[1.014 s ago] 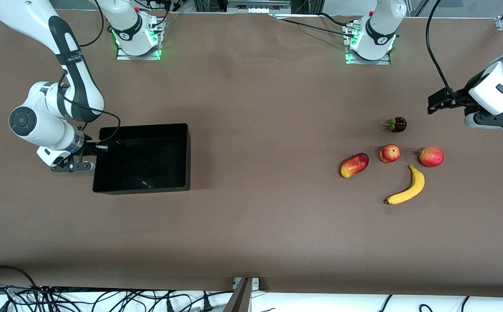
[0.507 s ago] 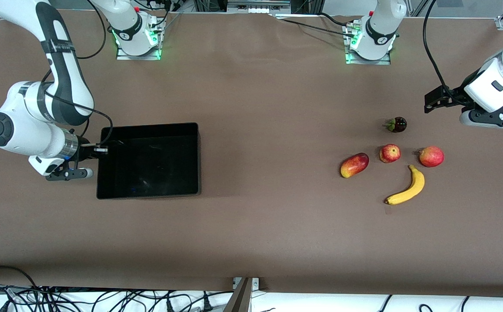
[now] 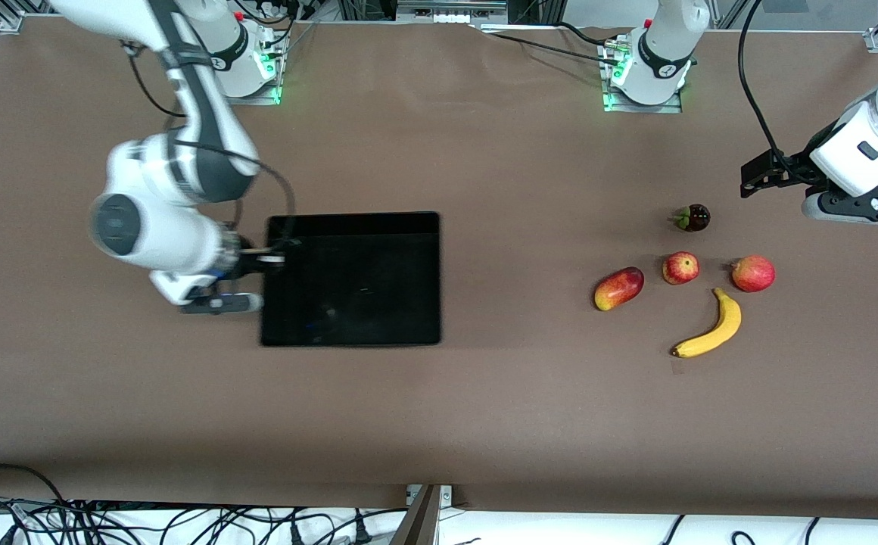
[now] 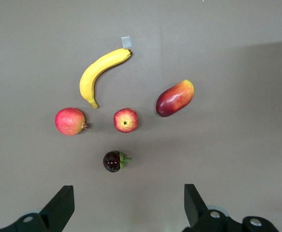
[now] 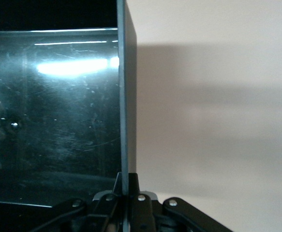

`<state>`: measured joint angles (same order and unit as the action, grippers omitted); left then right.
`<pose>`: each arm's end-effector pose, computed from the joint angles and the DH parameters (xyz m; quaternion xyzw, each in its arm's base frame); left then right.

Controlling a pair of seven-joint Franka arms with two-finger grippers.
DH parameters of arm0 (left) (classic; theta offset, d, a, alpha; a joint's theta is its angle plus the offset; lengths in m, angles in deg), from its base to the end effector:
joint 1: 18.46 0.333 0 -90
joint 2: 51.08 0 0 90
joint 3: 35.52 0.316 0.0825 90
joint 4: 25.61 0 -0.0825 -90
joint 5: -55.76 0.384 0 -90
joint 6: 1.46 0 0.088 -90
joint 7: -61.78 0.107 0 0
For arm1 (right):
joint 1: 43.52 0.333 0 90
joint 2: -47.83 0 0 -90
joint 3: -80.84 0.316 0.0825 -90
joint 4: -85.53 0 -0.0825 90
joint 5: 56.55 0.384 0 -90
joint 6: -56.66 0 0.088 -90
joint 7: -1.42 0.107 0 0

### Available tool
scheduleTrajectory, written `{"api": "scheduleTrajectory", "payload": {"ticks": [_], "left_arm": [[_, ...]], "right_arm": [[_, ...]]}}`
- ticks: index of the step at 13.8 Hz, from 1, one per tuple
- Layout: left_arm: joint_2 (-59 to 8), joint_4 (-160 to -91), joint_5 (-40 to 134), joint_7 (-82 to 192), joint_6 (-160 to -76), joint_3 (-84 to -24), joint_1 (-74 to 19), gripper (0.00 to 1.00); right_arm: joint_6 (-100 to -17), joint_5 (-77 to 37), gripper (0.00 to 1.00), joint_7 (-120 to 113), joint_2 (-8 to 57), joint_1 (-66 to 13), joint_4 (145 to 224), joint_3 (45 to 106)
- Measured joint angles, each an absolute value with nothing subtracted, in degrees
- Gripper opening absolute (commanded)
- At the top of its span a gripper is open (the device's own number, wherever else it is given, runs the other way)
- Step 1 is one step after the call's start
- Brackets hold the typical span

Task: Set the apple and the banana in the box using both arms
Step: 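Slide the black box across the table toward the fruit with the right gripper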

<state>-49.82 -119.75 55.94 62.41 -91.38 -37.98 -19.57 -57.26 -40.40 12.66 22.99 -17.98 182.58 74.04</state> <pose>0.5558 -0.0341 0.5782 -0.9982 0.0367 0.0477 0.0023 0.6082 0.2323 0.3371 -0.9928 -0.0031 0.0898 0.0787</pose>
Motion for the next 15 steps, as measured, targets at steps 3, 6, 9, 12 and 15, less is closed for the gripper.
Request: {"api": "scheduleTrajectory", "payload": {"ticks": [3, 6, 9, 12, 15], "left_arm": [[-49.8, -119.7, 55.9, 62.4, -91.4, -38.0, -19.6, 1.0], [-49.8, -119.7, 55.9, 62.4, -91.4, -38.0, -19.6, 1.0], [-49.8, -119.7, 55.9, 62.4, -91.4, -38.1, -19.6, 1.0], [-49.8, -119.7, 55.9, 62.4, -91.3, -38.1, -19.6, 1.0], [-49.8, -119.7, 55.9, 62.4, -91.2, -38.0, -19.6, 1.0]], "right_arm": [[-58.9, -39.5, 0.0, 22.6, 18.0, -9.8, 178.6, 74.2], [-64.0, -39.4, 0.0, 31.1, 14.2, -2.9, 176.0, 74.3], [-69.5, -39.4, 0.0, 35.6, 11.5, 2.4, 175.6, 74.3], [-71.7, -39.4, 0.0, 36.1, 10.2, 4.4, 175.6, 74.2], [-72.6, -39.4, 0.47, 36.9, 9.6, 5.8, 175.6, 74.2]]}}
